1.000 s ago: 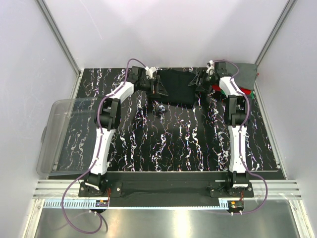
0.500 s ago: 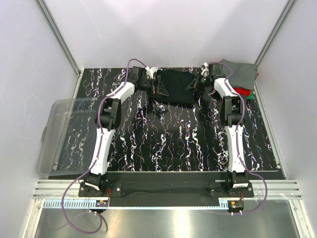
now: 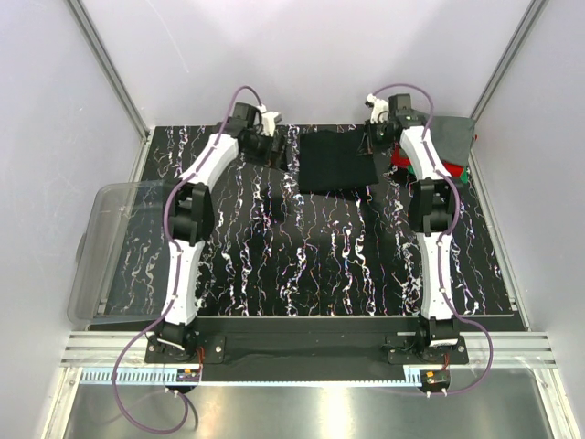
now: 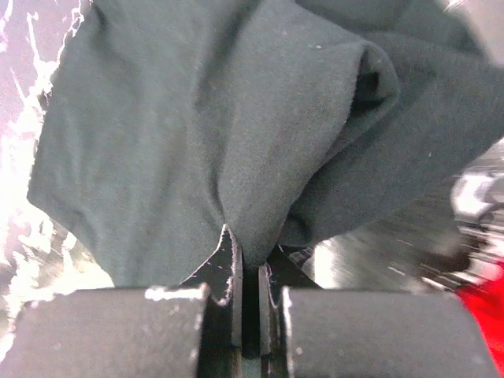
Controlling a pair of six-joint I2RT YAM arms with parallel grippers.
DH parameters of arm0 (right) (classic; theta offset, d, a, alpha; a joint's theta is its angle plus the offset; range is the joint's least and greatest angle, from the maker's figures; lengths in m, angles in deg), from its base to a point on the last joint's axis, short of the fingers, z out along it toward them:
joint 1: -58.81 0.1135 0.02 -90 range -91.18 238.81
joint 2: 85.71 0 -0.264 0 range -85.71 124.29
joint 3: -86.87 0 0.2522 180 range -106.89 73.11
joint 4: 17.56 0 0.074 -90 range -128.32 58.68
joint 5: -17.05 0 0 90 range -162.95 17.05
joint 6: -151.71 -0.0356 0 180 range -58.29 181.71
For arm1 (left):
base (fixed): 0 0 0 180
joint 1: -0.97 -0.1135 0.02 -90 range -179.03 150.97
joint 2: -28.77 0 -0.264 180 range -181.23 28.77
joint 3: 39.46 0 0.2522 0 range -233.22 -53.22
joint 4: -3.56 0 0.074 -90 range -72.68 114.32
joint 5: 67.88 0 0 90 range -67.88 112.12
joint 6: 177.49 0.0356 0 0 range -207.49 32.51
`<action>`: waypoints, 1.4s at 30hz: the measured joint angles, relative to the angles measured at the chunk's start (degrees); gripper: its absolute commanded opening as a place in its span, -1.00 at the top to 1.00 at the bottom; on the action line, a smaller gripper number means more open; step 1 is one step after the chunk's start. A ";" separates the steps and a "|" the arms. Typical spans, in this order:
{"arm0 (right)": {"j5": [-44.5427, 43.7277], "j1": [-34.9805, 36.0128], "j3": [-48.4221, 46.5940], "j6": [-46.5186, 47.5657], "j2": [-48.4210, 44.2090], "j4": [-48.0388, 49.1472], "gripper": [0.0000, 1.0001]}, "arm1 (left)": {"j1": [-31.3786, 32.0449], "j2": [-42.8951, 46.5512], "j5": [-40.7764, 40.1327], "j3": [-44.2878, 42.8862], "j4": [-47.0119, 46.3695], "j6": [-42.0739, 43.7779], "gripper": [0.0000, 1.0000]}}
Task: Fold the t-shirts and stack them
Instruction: Neatly place the folded tshirt to the corner
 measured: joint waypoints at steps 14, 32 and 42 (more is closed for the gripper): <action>-14.75 -1.46 -1.16 19.26 -8.52 -4.94 1.00 | -2.34 1.88 -5.44 -0.76 7.43 4.83 -0.97; -20.85 -10.25 -11.21 19.56 -13.03 -5.99 1.00 | -0.20 1.88 -4.24 -0.76 7.50 4.48 -0.97; -21.27 -14.49 -13.57 18.97 -12.61 -4.33 1.00 | 0.87 1.88 -4.55 -0.76 7.32 4.33 -0.97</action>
